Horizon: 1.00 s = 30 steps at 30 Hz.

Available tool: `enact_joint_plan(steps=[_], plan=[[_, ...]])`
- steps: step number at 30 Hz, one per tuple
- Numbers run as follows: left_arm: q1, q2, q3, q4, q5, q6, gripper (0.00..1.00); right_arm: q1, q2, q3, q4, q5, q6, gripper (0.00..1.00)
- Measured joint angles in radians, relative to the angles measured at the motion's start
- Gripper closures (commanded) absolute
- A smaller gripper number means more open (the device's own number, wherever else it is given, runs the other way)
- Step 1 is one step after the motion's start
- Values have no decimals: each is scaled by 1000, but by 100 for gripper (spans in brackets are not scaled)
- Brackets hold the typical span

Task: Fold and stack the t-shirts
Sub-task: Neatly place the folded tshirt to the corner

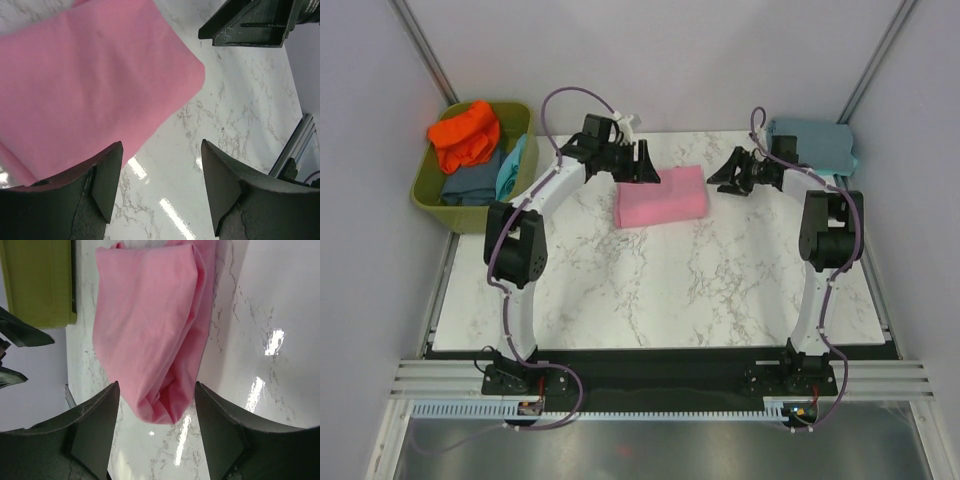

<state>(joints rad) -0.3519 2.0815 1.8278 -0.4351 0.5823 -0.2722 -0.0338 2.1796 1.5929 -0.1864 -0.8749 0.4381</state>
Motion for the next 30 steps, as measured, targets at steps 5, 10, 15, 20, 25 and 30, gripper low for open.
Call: enact_joint_plan(steps=[5, 10, 15, 20, 25, 30], plan=[[-49, 130, 39, 2, 23, 0, 29, 7, 84, 16, -8, -42, 3, 31], [-85, 219, 89, 6, 24, 0, 29, 5, 143, 48, 15, -68, 33, 30], [-104, 247, 92, 12, 21, 0, 29, 6, 186, 61, 57, -87, 76, 30], [-105, 250, 92, 13, 18, 0, 29, 9, 222, 86, 100, -129, 117, 29], [-104, 261, 92, 14, 14, 0, 29, 26, 253, 111, 139, -160, 146, 29], [-104, 274, 92, 14, 11, 0, 29, 74, 271, 122, 175, -174, 173, 29]])
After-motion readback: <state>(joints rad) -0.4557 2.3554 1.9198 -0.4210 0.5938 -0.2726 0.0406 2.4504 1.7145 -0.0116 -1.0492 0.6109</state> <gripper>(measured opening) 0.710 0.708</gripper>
